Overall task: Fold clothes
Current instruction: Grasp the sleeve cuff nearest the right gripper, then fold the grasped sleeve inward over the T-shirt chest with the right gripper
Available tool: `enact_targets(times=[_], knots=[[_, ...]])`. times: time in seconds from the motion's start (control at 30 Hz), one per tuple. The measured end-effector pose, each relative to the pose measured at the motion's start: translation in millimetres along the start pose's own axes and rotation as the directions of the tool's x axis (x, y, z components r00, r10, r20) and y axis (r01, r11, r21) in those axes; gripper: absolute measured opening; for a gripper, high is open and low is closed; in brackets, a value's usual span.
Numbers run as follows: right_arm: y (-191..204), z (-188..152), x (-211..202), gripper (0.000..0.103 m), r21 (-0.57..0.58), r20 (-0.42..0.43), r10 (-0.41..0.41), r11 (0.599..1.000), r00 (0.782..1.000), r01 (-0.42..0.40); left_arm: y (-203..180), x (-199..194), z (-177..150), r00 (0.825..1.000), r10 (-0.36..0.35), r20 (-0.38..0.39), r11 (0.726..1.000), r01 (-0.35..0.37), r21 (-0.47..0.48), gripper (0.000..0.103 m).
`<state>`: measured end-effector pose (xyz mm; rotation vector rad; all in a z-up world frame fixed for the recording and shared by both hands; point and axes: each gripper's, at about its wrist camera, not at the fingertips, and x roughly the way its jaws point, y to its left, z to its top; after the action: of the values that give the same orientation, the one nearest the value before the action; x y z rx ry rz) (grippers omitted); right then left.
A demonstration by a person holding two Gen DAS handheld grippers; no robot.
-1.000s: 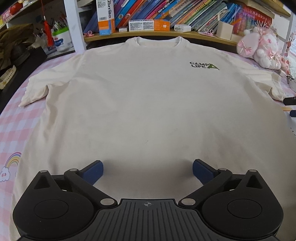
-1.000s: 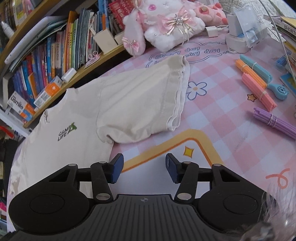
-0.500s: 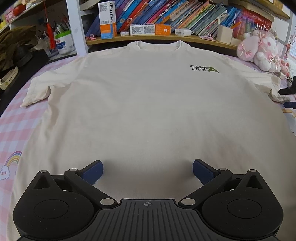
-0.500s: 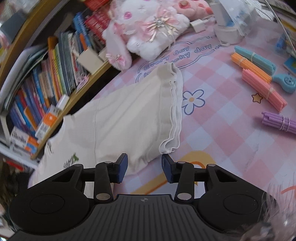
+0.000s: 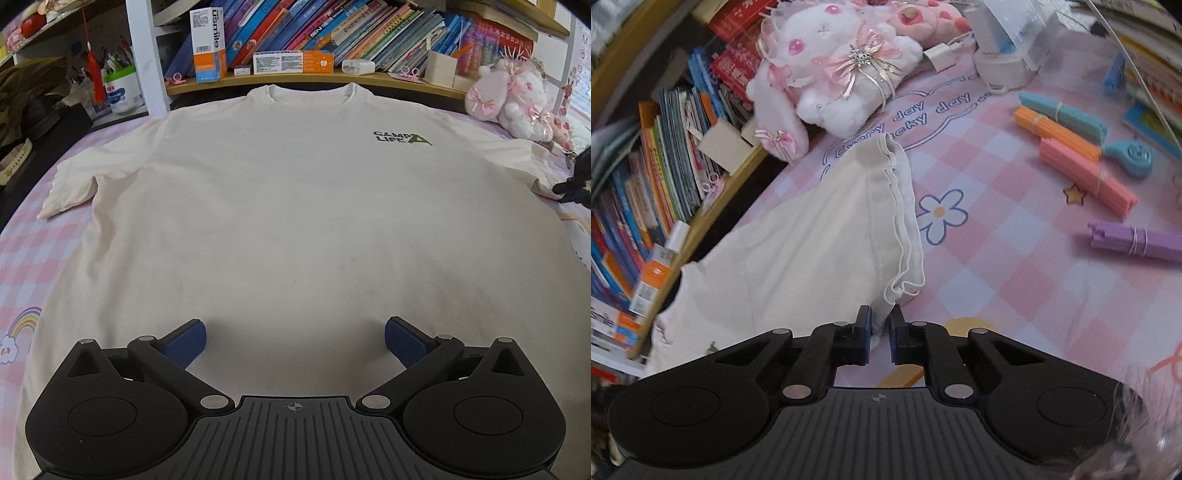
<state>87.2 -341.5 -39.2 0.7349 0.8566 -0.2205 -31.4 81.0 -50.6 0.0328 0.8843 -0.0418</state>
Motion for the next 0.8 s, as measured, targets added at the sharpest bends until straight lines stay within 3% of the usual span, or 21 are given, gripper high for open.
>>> enact_targets(times=[0.1, 0.2, 0.37, 0.47, 0.63, 0.73, 0.8], knots=[[12.2, 5.6, 1.8, 0.008, -0.047, 0.03, -0.016, 0.999, 0.999, 0.017, 0.8, -0.6, -1.1, 1.0, -0.007, 0.004, 1.0, 0.007, 0.008, 0.103], [43.4, 5.7, 1.3, 0.008, -0.175, 0.066, -0.002, 0.985, 0.998, 0.014, 1.7, -1.3, -2.2, 1.0, -0.014, 0.007, 1.0, 0.014, 0.016, 0.103], [100.5, 3.9, 0.3, 0.008, -0.4, 0.119, 0.038, 0.916, 0.992, 0.013, 3.1, -2.4, -4.1, 1.0, -0.025, 0.013, 0.999, 0.025, 0.028, 0.103], [140.6, -20.7, 3.6, 0.008, -0.605, 0.084, 0.103, 0.795, 0.991, -0.032, 3.9, -3.0, -5.3, 0.999, -0.032, 0.016, 0.999, 0.031, 0.036, 0.103], [147.1, -59.3, 12.4, 0.011, -0.722, -0.082, 0.122, 0.677, 0.989, -0.143, 4.3, -3.6, -7.1, 0.999, -0.035, 0.021, 0.999, 0.035, 0.039, 0.103], [151.0, -82.5, 17.7, 0.043, -0.774, -0.181, 0.119, 0.595, 0.976, -0.216, 4.4, -4.0, -8.2, 0.999, -0.035, 0.023, 0.999, 0.034, 0.038, 0.103], [153.6, -98.0, 21.3, 0.046, -0.8, -0.246, 0.111, 0.538, 0.963, -0.266, 4.4, -3.9, -8.6, 0.999, -0.035, 0.027, 0.999, 0.034, 0.038, 0.103]])
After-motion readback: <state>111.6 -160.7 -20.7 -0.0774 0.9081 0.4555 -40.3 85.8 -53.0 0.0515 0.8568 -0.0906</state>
